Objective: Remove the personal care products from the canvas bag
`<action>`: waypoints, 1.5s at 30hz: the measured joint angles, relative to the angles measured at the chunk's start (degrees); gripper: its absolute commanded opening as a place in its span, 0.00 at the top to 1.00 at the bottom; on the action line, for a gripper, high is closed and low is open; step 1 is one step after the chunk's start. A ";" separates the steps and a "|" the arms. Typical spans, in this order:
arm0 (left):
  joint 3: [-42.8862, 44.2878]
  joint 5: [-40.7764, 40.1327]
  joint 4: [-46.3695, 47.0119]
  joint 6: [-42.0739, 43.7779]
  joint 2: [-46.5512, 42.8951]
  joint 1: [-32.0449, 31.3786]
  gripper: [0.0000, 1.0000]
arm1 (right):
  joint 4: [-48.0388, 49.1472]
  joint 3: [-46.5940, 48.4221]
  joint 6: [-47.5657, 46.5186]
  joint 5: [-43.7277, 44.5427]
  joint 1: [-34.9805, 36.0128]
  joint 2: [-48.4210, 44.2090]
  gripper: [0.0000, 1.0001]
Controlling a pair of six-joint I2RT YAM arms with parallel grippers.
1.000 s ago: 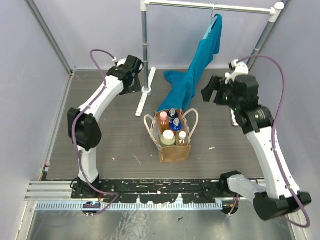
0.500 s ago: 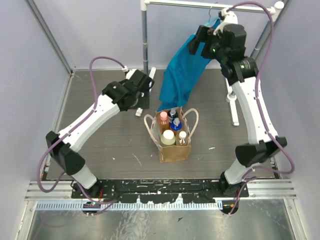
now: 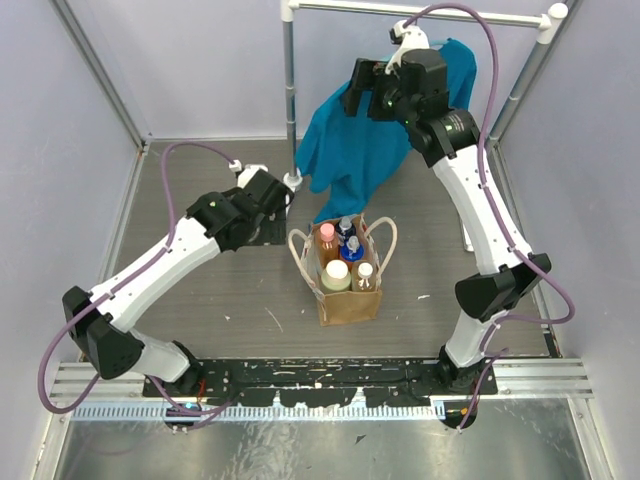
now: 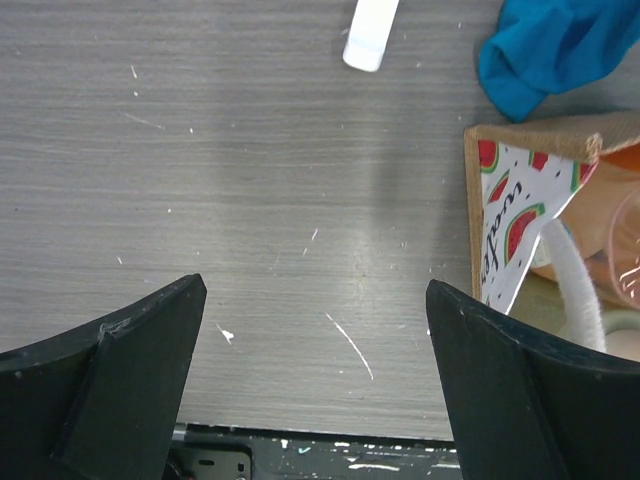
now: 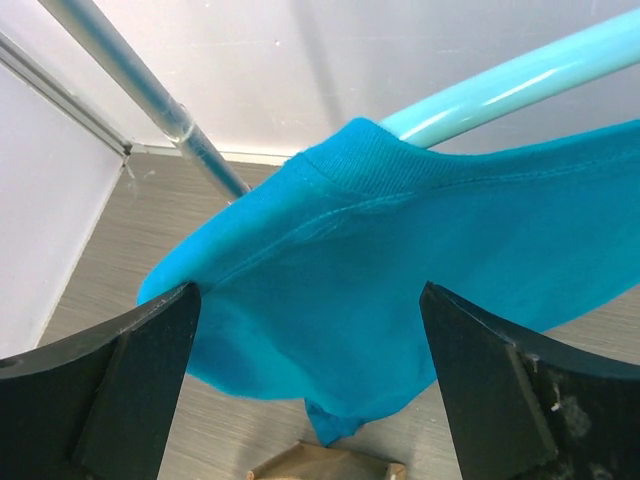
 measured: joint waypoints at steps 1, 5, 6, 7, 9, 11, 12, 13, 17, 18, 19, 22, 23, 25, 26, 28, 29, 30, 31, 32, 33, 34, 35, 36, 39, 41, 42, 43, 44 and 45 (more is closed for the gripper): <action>-0.66 0.04 0.07 -0.26 -0.20 -0.24 0.01 | 0.11 -0.26 -0.26 0.11 0.37 -0.11 0.02; -3.06 -0.09 0.09 -1.36 -2.10 -1.97 0.01 | 4.11 -13.00 -1.73 2.14 2.56 -5.40 0.01; -3.61 -0.22 0.22 -1.53 -2.82 -2.43 0.01 | 4.68 -17.84 -2.10 2.60 3.37 -7.48 0.01; -4.31 -0.28 0.17 -1.68 -3.82 -2.86 0.01 | 4.85 -22.49 -2.34 3.06 4.07 -9.55 0.01; -5.66 -0.37 0.11 -1.88 -6.05 -3.67 0.01 | 4.92 -30.99 -2.86 3.69 5.27 -13.70 0.01; -6.67 -0.26 0.31 -1.90 -8.13 -4.24 0.01 | 4.22 -37.86 -3.37 4.42 5.73 -17.81 0.01; -7.34 -0.13 0.33 -1.90 -9.70 -4.48 0.01 | 3.52 -40.92 -3.52 4.98 5.68 -20.13 0.00; -7.63 -0.02 0.28 -1.90 -10.62 -4.63 0.01 | 2.97 -43.01 -3.63 5.35 5.60 -21.97 0.00; -8.13 1.40 1.49 -2.05 -14.21 -5.20 0.01 | 1.81 -50.45 -3.52 6.78 5.20 -30.64 0.00; -8.15 1.88 2.27 -2.03 -14.64 -5.38 0.01 | 1.70 -51.69 -3.39 6.88 5.16 -32.54 0.00; -8.17 2.27 2.86 -2.03 -14.80 -5.51 0.01 | 1.53 -52.48 -3.28 6.88 5.16 -33.81 0.01; -8.39 3.72 5.57 -2.05 -14.51 -6.23 0.01 | 1.27 -54.82 -2.58 6.40 5.16 -37.27 0.01; -8.50 3.96 6.51 -2.05 -14.25 -6.64 0.01 | 1.25 -55.58 -2.29 5.95 5.18 -38.14 0.00; -8.79 4.28 8.41 -2.03 -13.75 -7.76 0.01 | 0.66 -56.52 -1.97 4.85 5.33 -39.36 0.00; -8.92 4.35 9.46 -1.97 -13.42 -8.46 0.01 | -0.15 -56.59 -1.86 4.37 5.62 -39.82 0.00; -8.92 4.42 11.43 -1.81 -12.55 -9.40 0.01 | -1.27 -56.57 -1.68 3.74 6.60 -40.68 0.00; -8.92 4.44 12.35 -1.73 -12.02 -9.64 0.01 | -1.88 -56.57 -1.64 3.65 7.04 -41.03 0.00; -8.90 4.42 13.05 -1.60 -11.37 -9.73 0.01 | -2.45 -56.57 -1.62 3.63 7.30 -41.38 0.00; -8.87 4.39 13.68 -1.49 -10.36 -9.75 0.01 | -3.28 -56.57 -1.46 3.96 7.63 -41.79 0.00; -8.72 4.39 14.21 -1.40 -9.11 -9.75 0.01 | -4.04 -56.61 -1.25 4.81 7.78 -42.23 0.00; -8.57 4.37 14.62 -1.36 -7.74 -9.75 0.01 | -4.39 -56.85 -1.03 5.88 7.82 -42.75 0.00; -8.24 4.37 14.88 -1.36 -5.95 -9.75 0.01 | -4.66 -57.33 -0.57 7.76 7.82 -43.54 0.00; -8.07 4.37 15.23 -1.33 -4.48 -9.79 0.01 | -4.92 -57.92 -0.15 9.84 7.82 -44.44 0.00; -7.98 4.37 15.43 -1.33 -3.26 -9.92 0.01 | -5.20 -58.53 0.44 12.07 7.72 -45.24 0.00; -7.98 4.13 15.54 -1.38 -2.03 -10.40 0.01 | -6.60 -60.13 2.38 17.97 5.99 -46.36 0.00; -7.98 3.58 15.65 -1.40 -2.99 -10.60 0.01 | -6.73 -61.11 3.32 19.52 2.99 -45.90 0.00; -7.98 3.28 15.65 -1.42 -3.69 -10.62 0.01 | -6.67 -61.86 3.78 19.69 0.57 -45.59 0.00; -8.00 2.93 15.65 -1.42 -4.66 -10.64 0.01 | -6.34 -62.73 4.17 19.71 -2.32 -45.33 0.00; -8.00 2.54 15.65 -1.44 -5.79 -10.64 0.01 | -5.99 -63.60 4.46 19.58 -5.33 -44.98 0.00; -8.00 2.12 15.58 -1.46 -7.28 -10.64 0.01 | -5.84 -64.30 4.79 18.84 -9.07 -44.33 0.00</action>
